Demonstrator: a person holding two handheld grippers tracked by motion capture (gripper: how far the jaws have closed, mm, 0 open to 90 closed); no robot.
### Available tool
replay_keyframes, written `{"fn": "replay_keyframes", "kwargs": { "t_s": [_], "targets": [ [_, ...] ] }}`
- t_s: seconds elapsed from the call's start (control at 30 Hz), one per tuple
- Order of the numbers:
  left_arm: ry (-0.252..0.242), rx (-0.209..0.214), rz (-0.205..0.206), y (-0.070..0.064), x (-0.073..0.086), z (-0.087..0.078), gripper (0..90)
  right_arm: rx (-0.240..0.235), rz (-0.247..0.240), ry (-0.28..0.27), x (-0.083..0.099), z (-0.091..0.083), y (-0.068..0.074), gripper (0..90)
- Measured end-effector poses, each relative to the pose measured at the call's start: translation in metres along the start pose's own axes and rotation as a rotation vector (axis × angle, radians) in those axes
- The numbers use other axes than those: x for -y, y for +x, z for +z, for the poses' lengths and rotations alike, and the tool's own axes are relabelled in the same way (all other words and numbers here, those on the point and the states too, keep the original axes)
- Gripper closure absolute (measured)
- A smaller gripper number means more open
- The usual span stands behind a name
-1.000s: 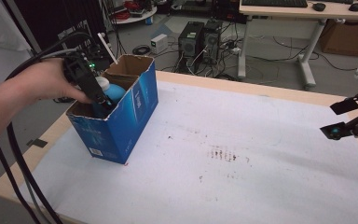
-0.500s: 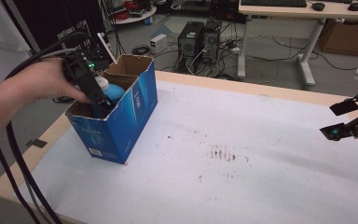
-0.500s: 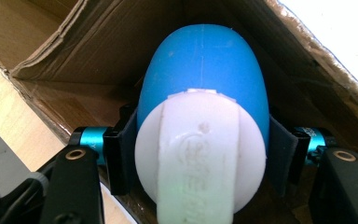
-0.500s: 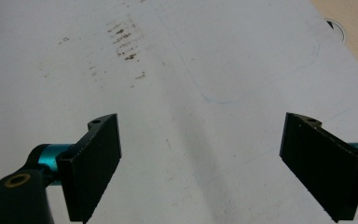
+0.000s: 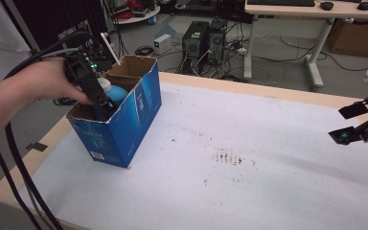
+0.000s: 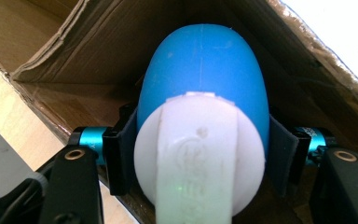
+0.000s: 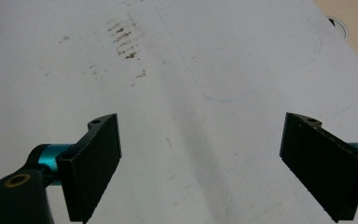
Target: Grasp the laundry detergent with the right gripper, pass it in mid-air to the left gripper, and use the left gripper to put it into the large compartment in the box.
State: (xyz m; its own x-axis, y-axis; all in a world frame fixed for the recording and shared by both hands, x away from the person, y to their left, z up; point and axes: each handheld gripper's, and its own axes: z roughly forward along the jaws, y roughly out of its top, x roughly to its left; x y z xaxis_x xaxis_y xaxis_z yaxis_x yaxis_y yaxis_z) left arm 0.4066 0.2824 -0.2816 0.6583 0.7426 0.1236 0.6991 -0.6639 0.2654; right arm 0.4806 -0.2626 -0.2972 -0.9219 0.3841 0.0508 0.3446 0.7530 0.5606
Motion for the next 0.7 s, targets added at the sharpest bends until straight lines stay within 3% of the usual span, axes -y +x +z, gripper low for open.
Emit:
{"fn": "replay_keyframes", "kwargs": {
  "t_s": [0.4,0.7],
  "targets": [
    [0.003,0.002,0.015,0.0,-0.003,-0.005,27.9,0.0,0.002,-0.004,0.001,-0.002,0.0,11.8],
    [-0.015,-0.038,0.071,-0.003,-0.01,-0.033,23.4,-0.017,0.01,-0.007,0.001,-0.002,0.002,11.8]
  ]
}}
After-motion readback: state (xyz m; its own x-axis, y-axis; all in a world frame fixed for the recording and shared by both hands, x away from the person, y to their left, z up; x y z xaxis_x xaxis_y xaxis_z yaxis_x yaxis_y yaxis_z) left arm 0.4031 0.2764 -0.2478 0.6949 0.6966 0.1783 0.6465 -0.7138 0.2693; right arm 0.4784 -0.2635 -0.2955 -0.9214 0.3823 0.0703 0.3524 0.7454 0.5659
